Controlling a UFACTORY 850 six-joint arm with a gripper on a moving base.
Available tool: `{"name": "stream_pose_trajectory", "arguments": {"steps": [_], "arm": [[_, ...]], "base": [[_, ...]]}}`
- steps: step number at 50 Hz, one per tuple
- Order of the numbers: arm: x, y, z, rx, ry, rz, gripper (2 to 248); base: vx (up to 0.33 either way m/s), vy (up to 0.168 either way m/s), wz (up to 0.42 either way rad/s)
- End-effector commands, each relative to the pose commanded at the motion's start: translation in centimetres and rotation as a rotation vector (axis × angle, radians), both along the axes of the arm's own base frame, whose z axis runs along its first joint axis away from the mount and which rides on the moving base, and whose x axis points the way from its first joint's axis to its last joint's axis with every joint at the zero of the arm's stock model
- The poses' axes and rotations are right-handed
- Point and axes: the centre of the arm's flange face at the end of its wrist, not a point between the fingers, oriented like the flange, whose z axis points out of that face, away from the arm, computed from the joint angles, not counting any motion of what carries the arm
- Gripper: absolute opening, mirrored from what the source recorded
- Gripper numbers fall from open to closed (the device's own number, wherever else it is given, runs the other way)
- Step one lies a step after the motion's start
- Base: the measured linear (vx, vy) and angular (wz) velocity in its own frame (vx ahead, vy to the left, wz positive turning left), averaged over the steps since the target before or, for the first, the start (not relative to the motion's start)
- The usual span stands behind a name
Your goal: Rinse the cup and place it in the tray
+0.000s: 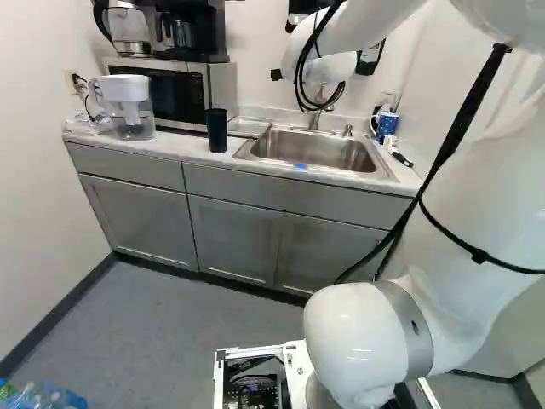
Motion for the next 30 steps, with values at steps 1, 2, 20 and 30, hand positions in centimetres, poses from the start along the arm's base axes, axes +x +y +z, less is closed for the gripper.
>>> {"name": "stream_pose_trajectory", "arguments": {"steps": [1,2,20,30], "arm": [[0.0,0.0,0.0,0.0,0.0,0.0,247],[0.0,0.0,0.0,0.0,0.0,0.0,247],[0.0,0.0,0.0,0.0,0.0,0.0,247],[0.0,0.0,0.0,0.0,0.0,0.0,247]], "base": [[0.097,-0.043,0.004],[0.094,-0.042,0.005],[0.097,-0.042,0.002],[0.086,-0.028,-0.01]]}}
